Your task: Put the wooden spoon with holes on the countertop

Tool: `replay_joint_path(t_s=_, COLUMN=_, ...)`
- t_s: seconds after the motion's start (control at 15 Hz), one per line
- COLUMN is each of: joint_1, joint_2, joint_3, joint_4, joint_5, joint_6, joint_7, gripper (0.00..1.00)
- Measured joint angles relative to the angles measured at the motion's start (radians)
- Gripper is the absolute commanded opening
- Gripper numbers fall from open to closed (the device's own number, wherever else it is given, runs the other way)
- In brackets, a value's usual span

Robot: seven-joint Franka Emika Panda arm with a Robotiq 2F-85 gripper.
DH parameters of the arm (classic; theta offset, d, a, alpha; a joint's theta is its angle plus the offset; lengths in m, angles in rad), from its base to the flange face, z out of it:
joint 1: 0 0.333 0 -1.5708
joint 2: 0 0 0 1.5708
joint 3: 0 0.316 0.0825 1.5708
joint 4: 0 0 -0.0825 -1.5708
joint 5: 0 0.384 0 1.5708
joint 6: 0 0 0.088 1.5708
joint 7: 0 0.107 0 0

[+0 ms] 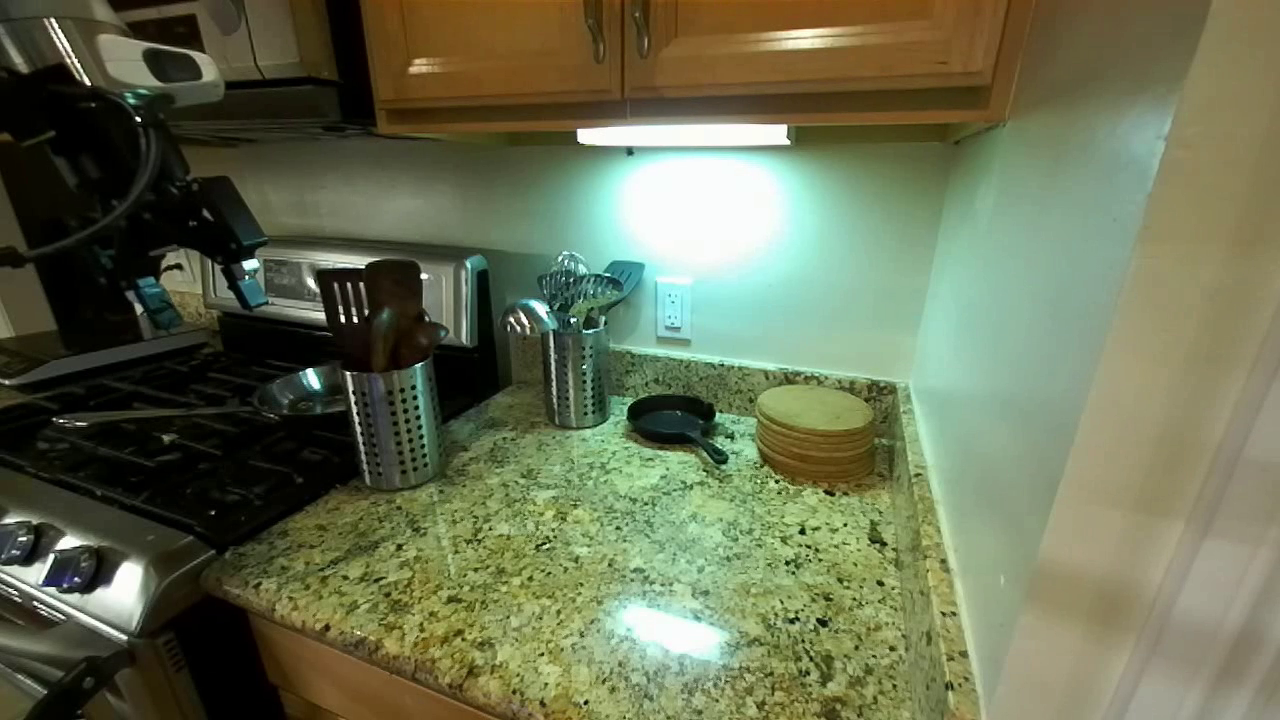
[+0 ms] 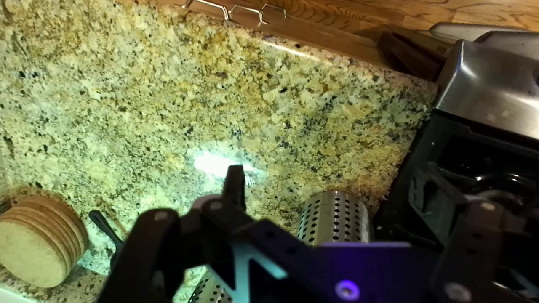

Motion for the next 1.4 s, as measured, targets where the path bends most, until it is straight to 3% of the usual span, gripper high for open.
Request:
replay_joint_path(t_s=0.53, joint_1=-0.006, joint_2=0.184, joint_3=-0.078, joint_4=0.092, joint_5=-0.003, joint_6=0.033, joint_7=-0.035, gripper=1.00)
replay_joint_path(t_s=1.07, joint_1=-0.020, joint_2=0.448, joint_3=-0.084, joint_4=0.264, joint_5=-0.010, joint_6=0.133, joint_7=-0.032, gripper=1.00)
replay_joint_path(t_s=1.4, joint_1=-0.030, joint_2=0.532, joint_3=-0.093, joint_4=0.325, joint_5=-0.035, joint_6=0.165, joint_7=-0.032, gripper=1.00)
